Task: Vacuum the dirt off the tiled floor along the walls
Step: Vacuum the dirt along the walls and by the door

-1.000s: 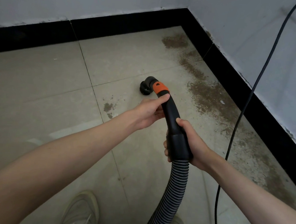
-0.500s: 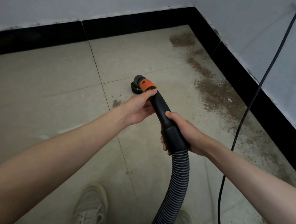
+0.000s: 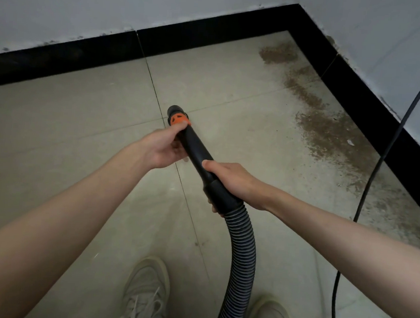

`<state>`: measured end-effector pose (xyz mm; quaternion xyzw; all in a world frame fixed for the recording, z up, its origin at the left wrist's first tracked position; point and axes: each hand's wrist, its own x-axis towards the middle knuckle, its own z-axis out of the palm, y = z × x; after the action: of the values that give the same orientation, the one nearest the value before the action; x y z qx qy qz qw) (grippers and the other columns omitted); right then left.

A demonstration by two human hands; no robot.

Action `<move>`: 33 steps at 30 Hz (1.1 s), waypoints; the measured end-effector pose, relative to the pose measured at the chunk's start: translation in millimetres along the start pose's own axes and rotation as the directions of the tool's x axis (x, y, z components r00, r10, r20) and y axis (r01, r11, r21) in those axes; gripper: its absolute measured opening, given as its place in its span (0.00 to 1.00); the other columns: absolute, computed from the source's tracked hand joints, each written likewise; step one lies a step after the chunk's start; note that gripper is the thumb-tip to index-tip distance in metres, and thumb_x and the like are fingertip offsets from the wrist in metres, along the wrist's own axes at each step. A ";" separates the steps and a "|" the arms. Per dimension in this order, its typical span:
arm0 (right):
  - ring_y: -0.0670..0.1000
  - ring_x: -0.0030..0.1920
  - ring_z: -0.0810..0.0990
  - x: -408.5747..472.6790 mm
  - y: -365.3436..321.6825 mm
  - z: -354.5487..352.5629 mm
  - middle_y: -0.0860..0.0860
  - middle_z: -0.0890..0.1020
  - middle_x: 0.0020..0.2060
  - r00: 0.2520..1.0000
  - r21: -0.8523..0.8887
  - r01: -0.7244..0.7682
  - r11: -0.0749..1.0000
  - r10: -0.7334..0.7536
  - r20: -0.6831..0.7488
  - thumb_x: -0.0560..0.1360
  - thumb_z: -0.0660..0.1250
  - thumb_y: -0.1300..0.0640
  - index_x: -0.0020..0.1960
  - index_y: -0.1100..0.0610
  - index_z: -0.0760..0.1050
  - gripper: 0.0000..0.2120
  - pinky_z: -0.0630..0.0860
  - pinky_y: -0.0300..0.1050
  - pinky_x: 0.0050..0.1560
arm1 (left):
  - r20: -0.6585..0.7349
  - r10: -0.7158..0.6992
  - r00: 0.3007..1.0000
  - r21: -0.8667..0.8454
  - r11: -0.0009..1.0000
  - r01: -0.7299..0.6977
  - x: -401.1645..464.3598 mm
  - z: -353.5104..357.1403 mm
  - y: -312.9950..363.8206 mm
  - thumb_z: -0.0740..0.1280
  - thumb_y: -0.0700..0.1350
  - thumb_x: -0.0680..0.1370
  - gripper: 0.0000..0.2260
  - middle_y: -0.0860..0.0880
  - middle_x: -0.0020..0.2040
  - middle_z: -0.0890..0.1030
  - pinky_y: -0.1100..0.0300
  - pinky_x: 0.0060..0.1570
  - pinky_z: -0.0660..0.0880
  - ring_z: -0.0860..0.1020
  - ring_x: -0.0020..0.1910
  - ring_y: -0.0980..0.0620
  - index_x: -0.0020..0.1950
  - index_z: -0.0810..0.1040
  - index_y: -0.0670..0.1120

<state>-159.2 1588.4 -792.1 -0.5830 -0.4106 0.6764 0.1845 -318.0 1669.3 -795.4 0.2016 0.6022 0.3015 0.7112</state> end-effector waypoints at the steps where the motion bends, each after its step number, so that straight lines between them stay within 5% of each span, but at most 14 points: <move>1: 0.54 0.26 0.79 2.7 -0.3 4.4 0.55 0.80 0.30 1.000 -0.048 0.018 0.999 -0.019 -0.013 0.79 0.62 0.45 0.41 0.59 0.72 0.18 0.75 0.42 0.25 | -0.012 0.001 1.000 0.002 1.000 -0.001 0.8 -4.7 -0.2 0.64 0.49 0.79 0.15 0.45 0.45 0.77 0.60 0.35 0.79 0.78 0.41 0.51 0.61 0.71 0.41; 6: 0.49 0.32 0.78 7.2 7.2 22.1 0.52 0.80 0.36 0.997 -0.264 0.078 0.961 -0.082 -0.006 0.79 0.62 0.43 0.38 0.55 0.74 0.18 0.76 0.45 0.40 | -0.062 -0.015 0.998 -0.014 1.000 0.014 1.1 -23.2 -2.9 0.63 0.51 0.80 0.13 0.46 0.42 0.76 0.62 0.31 0.78 0.77 0.38 0.52 0.54 0.72 0.42; 12: 0.45 0.38 0.78 2.9 34.3 36.3 0.45 0.78 0.37 0.996 -0.366 0.094 0.926 -0.087 0.034 0.79 0.60 0.40 0.39 0.49 0.73 0.16 0.72 0.39 0.40 | -0.103 0.005 0.995 0.016 1.000 -0.004 -1.2 -32.3 -24.2 0.60 0.50 0.81 0.11 0.47 0.42 0.76 0.60 0.35 0.75 0.76 0.37 0.52 0.50 0.72 0.42; 17: 0.49 0.42 0.80 -0.8 43.8 58.4 0.50 0.80 0.41 0.993 -0.241 0.034 0.970 -0.005 0.121 0.80 0.59 0.41 0.42 0.52 0.73 0.17 0.76 0.41 0.46 | -0.096 -0.006 0.995 0.126 0.992 0.019 -8.0 -42.1 -33.2 0.60 0.50 0.81 0.13 0.46 0.45 0.75 0.59 0.39 0.74 0.76 0.42 0.51 0.54 0.71 0.40; 23: 0.63 0.58 0.80 -2.4 43.2 72.3 0.59 0.81 0.50 0.976 0.009 -0.070 0.998 0.066 0.208 0.82 0.59 0.48 0.50 0.58 0.73 0.13 0.74 0.59 0.64 | -0.059 -0.068 0.996 0.227 0.971 0.080 -20.5 -50.6 -51.7 0.58 0.50 0.82 0.12 0.45 0.48 0.75 0.58 0.46 0.75 0.75 0.50 0.49 0.53 0.72 0.41; 27: 0.60 0.56 0.81 -3.7 44.9 69.3 0.60 0.81 0.53 0.963 -0.064 -0.065 0.996 0.079 0.258 0.82 0.59 0.47 0.51 0.56 0.73 0.13 0.76 0.55 0.61 | -0.019 -0.090 0.996 0.188 0.978 0.092 -23.4 -57.0 -57.8 0.57 0.49 0.83 0.11 0.45 0.47 0.75 0.56 0.50 0.74 0.74 0.49 0.49 0.53 0.72 0.42; 31: 0.48 0.43 0.80 -4.1 43.1 68.2 0.51 0.80 0.45 0.971 -0.133 -0.040 0.990 0.070 0.227 0.81 0.61 0.45 0.55 0.57 0.73 0.15 0.76 0.38 0.40 | -0.010 -0.077 0.997 0.180 0.981 0.078 -22.9 -57.2 -58.4 0.57 0.49 0.82 0.11 0.45 0.46 0.75 0.57 0.49 0.75 0.75 0.47 0.49 0.52 0.72 0.42; 33: 0.46 0.41 0.79 -4.4 42.3 68.3 0.49 0.79 0.43 0.977 -0.164 -0.026 0.986 0.060 0.206 0.80 0.62 0.44 0.56 0.57 0.73 0.16 0.74 0.36 0.38 | -0.011 -0.058 0.998 0.187 0.981 0.059 -22.2 -54.4 -59.1 0.56 0.49 0.82 0.11 0.44 0.45 0.75 0.57 0.47 0.75 0.76 0.45 0.49 0.51 0.71 0.42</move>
<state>-212.6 1536.8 -823.0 -0.5301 -0.4682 0.7027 0.0780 -362.3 1606.7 -828.1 0.2489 0.6354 0.2233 0.6960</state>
